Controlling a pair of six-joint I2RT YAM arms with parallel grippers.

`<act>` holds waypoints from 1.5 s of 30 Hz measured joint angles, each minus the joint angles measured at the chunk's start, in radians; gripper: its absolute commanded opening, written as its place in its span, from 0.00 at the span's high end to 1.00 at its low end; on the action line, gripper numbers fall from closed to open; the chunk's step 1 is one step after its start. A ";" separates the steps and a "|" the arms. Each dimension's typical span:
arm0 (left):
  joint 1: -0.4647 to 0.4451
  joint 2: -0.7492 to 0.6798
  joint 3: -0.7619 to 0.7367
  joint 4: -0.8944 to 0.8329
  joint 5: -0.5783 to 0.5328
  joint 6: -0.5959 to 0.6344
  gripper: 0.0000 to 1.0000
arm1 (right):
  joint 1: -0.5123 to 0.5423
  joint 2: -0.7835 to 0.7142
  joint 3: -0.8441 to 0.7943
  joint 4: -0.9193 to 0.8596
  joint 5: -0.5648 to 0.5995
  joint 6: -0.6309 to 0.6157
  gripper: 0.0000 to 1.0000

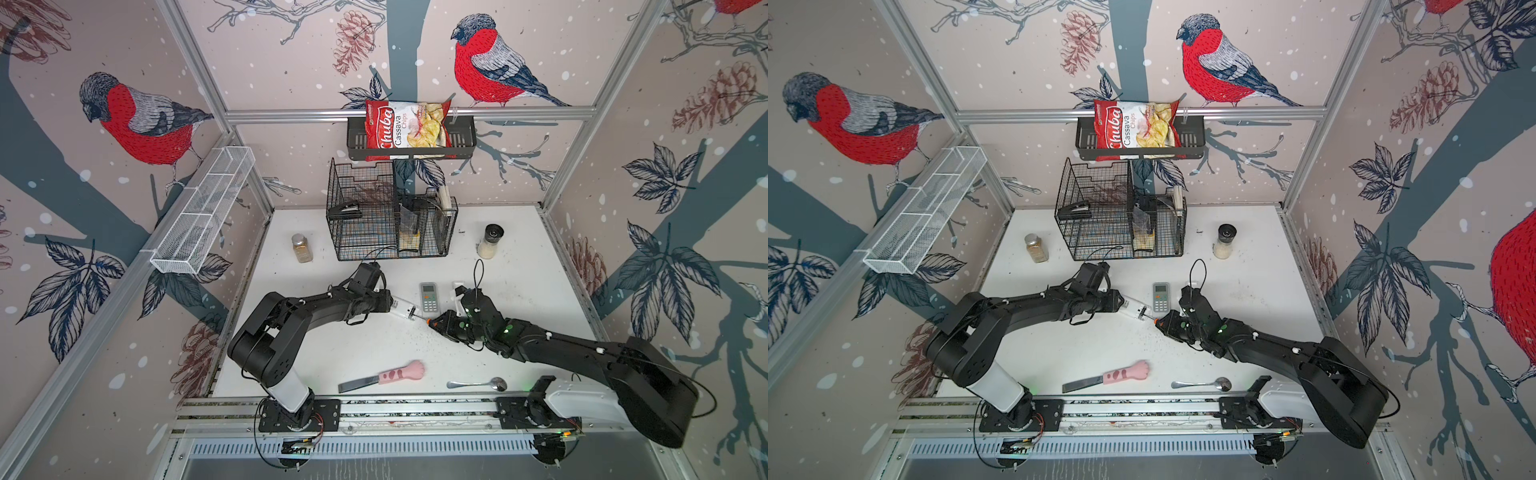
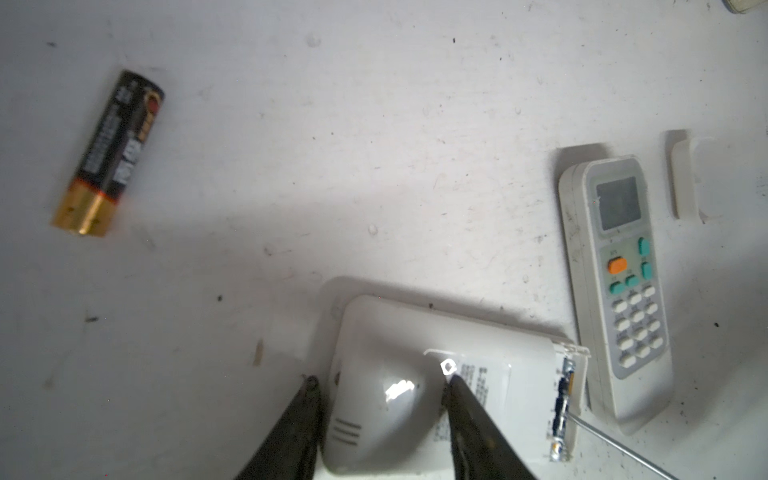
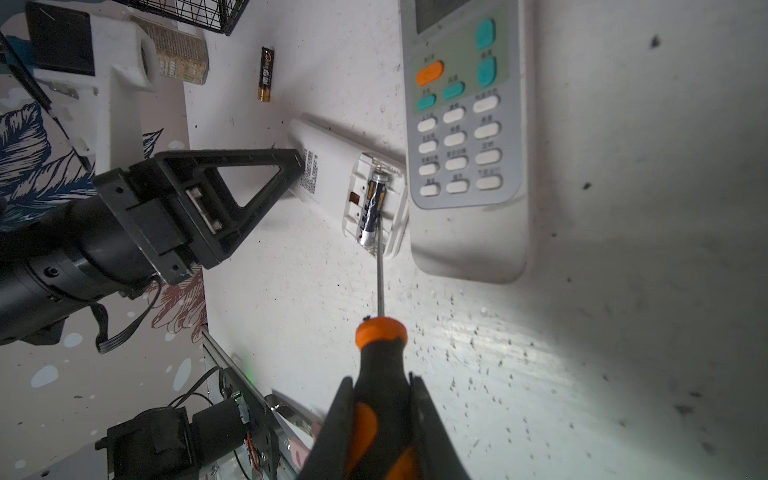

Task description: Unload the batteries from the remote control

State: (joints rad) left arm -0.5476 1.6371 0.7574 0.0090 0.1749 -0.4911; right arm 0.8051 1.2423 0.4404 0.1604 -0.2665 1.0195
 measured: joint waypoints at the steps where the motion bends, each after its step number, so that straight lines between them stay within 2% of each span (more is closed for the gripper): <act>1: 0.000 0.000 -0.001 0.001 0.001 0.000 0.51 | -0.001 0.001 -0.003 0.005 -0.001 0.000 0.99; 23: -0.013 0.006 0.000 0.011 -0.019 -0.008 0.52 | -0.033 0.030 -0.053 0.127 -0.056 0.000 0.99; 34: -0.015 0.006 0.002 0.009 -0.023 -0.011 0.52 | -0.037 0.020 -0.053 0.120 -0.058 0.003 0.99; 45: -0.019 -0.003 0.005 -0.004 -0.023 -0.029 0.42 | -0.041 -0.034 -0.007 0.036 -0.041 -0.023 0.99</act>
State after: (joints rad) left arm -0.5667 1.6337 0.7620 0.0048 0.1524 -0.5205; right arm 0.7643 1.2087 0.4332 0.1963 -0.3077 0.9966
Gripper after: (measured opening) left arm 0.573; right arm 0.211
